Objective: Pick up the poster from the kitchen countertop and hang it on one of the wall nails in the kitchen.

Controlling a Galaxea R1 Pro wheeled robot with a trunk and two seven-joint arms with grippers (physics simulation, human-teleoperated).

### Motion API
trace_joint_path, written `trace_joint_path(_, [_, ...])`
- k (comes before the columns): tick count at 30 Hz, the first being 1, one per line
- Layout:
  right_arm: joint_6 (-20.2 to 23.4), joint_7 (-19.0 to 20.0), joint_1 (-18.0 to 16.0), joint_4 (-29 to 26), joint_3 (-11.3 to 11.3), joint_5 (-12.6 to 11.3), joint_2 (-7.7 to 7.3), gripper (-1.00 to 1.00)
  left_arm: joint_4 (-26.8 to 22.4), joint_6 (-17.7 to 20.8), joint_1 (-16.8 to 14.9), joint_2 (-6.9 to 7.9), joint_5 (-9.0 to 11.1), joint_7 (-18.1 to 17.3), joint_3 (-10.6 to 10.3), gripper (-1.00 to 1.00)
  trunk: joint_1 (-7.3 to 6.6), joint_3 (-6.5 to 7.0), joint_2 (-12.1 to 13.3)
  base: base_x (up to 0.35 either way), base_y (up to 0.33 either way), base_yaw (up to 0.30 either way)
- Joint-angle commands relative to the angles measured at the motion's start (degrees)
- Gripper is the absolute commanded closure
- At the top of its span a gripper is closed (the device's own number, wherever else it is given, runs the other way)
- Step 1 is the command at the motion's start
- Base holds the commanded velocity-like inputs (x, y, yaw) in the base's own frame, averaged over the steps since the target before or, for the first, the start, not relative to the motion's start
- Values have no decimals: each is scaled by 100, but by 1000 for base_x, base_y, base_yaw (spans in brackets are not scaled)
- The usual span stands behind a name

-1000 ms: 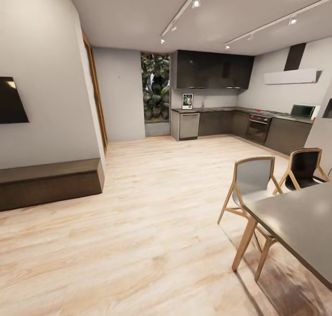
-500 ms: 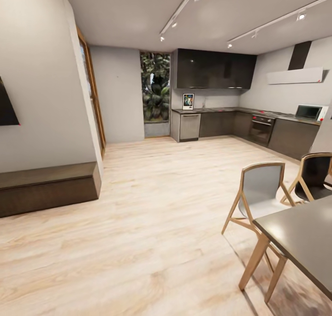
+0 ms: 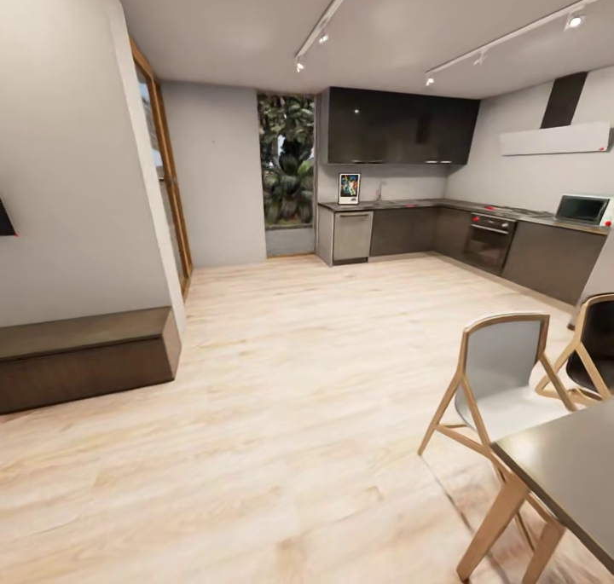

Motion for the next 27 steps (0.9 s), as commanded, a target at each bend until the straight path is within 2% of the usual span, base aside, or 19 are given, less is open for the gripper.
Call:
trace_joint_path(1, [-16, -1, -3, 5, 2, 24, -1, -100, -6, -10, 2, -1, -3, 0, 6, -100, 4, -5, -2, 339, 0, 0])
trace_joint_path(13, [-15, 4, -3, 5, 2, 32, -1, -100, -4, -10, 2, -1, -6, -4, 6, -100, 4, -5, -2, 328, 0, 0])
trace_joint_path(21, [-15, 8, -3, 5, 2, 33, -1, -100, 2, -2, 2, -1, -12, 0, -2, -100, 4, -5, -2, 80, 0, 0])
trace_joint_path(27, [-15, 8, -3, 5, 2, 32, -1, -100, -5, -1, 2, -1, -12, 0, -3, -100, 4, -5, -2, 254, 0, 0])
